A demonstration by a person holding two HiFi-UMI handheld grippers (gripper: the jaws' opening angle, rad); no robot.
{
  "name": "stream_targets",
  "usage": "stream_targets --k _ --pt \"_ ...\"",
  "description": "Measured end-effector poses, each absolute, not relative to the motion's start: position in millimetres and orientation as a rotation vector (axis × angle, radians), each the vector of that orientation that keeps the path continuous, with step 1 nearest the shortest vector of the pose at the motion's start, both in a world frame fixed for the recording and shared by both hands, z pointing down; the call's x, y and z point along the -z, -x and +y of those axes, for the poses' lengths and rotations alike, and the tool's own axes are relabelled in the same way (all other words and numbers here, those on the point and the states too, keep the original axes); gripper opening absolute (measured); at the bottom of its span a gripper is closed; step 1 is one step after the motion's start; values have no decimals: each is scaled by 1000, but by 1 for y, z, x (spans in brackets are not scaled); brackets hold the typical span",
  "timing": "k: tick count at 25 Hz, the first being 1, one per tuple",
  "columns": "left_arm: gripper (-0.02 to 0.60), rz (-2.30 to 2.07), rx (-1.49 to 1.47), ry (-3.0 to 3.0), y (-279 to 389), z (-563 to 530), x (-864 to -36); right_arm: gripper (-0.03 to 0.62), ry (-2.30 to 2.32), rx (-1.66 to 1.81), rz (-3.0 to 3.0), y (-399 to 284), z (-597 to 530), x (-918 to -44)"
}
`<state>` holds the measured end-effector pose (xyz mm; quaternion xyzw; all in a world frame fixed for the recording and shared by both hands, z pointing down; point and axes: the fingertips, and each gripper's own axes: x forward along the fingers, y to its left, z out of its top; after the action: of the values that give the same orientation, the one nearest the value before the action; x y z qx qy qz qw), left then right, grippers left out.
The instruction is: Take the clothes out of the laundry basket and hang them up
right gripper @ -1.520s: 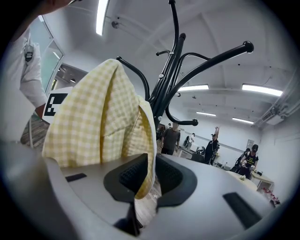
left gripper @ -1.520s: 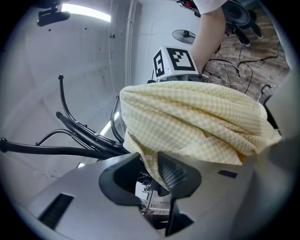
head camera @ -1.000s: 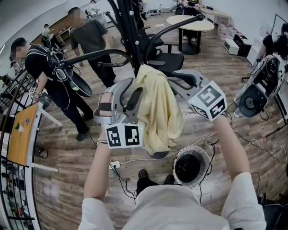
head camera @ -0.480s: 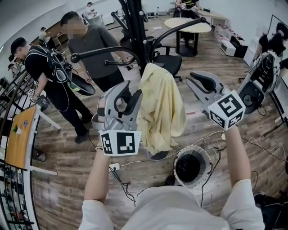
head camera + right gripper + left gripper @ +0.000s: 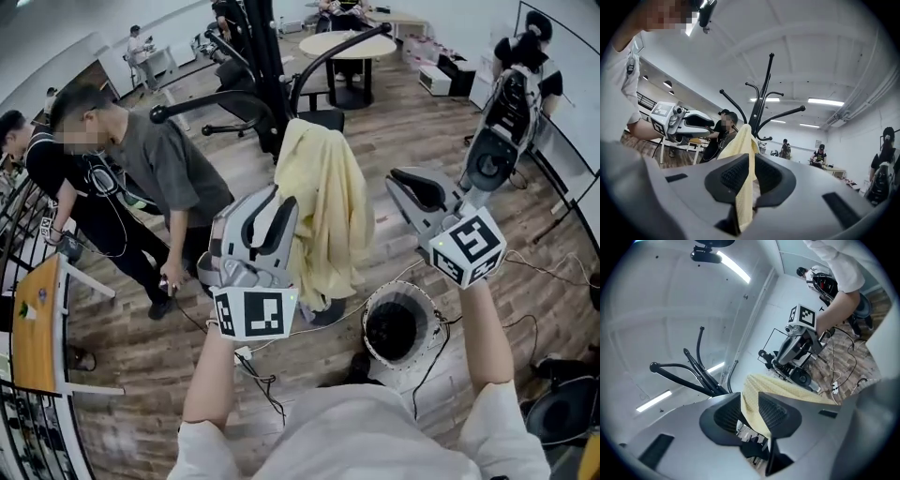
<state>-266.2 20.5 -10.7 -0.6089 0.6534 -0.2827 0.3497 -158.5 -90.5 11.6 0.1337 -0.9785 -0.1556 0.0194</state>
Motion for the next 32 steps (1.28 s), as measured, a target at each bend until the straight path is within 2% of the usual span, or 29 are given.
stream_targets --k 6,15,32 --pt "89 1622 652 1708 238 39 -6 14 -571 364 -3032 133 -54 -34" --pt "52 1542 513 1905 203 63 -24 6 -755 224 -3004 94 -6 -61" --pt "23 1504 369 2185 172 110 -78 5 -910 101 -2936 64 69 -117"
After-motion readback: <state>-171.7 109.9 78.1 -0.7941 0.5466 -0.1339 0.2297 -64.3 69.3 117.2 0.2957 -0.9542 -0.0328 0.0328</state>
